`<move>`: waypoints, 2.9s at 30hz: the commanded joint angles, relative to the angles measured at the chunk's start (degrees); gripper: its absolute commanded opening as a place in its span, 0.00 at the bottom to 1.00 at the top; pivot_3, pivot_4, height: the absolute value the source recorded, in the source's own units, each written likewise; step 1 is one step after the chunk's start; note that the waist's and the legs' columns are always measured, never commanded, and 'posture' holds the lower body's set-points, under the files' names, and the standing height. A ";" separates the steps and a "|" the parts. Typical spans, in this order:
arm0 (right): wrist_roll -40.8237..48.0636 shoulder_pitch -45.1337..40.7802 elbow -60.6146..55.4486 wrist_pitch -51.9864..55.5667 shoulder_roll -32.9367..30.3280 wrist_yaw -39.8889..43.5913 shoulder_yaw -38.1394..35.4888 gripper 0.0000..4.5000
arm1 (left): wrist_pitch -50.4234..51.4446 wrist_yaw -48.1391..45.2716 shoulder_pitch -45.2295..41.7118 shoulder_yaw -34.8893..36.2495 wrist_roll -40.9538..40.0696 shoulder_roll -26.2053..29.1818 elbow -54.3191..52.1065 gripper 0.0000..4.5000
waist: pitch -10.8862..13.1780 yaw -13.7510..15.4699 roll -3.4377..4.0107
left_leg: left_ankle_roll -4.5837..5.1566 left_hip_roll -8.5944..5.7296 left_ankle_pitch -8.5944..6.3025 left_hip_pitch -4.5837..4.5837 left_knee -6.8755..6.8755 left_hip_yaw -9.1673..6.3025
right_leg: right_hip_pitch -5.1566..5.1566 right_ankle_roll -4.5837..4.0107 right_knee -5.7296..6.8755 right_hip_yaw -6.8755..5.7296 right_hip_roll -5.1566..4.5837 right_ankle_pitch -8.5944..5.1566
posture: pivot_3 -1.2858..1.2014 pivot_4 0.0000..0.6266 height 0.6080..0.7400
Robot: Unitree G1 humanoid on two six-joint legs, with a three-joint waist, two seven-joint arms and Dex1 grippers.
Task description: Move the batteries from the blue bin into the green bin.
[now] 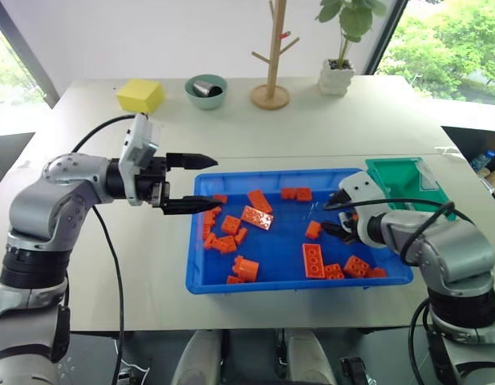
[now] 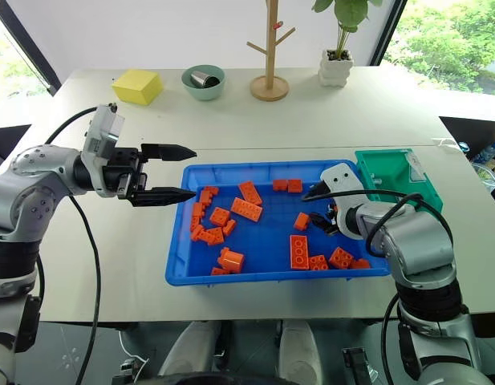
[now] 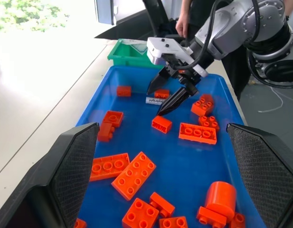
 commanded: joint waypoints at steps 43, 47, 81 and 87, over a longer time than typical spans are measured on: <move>0.55 3.27 -2.18 0.40 -1.94 -8.36 2.16 0.65 | -1.59 -1.09 -5.08 -0.37 0.85 -2.26 2.59 1.00 | 0.00 0.01 -0.02 | 0.01 0.02 0.00 0.00 0.00 0.00 | -0.01 0.00 -0.01 -0.01 0.02 0.00 | 0.52 0.24 0.71; 0.84 3.39 -0.13 0.40 -0.20 -8.25 1.56 0.65 | -1.88 -1.03 -4.94 -0.36 0.96 -2.39 2.56 1.00 | -0.03 0.07 -0.07 | 0.01 0.02 0.00 0.01 0.00 0.00 | 0.03 0.00 -0.03 -0.01 0.02 0.00 | 0.52 0.24 0.71; 14.33 -7.36 6.86 -0.88 -21.33 2.75 -25.57 0.01 | -2.85 -3.57 -4.33 -0.24 1.99 -2.13 4.76 1.00 | 0.02 0.01 -0.05 | 0.10 0.00 -0.06 -0.07 -0.03 0.02 | 0.04 0.02 -0.17 -0.08 -0.02 -0.01 | 0.52 0.24 0.71; 12.75 -1.30 12.13 -4.71 -20.09 3.62 -29.43 0.32 | -2.90 -4.16 -5.60 -0.78 2.56 -2.35 5.93 1.00 | 0.02 -0.44 -0.02 | 0.11 0.08 -0.06 0.01 -0.03 0.15 | 0.03 0.01 -0.11 -0.02 0.00 0.00 | 0.52 0.24 0.71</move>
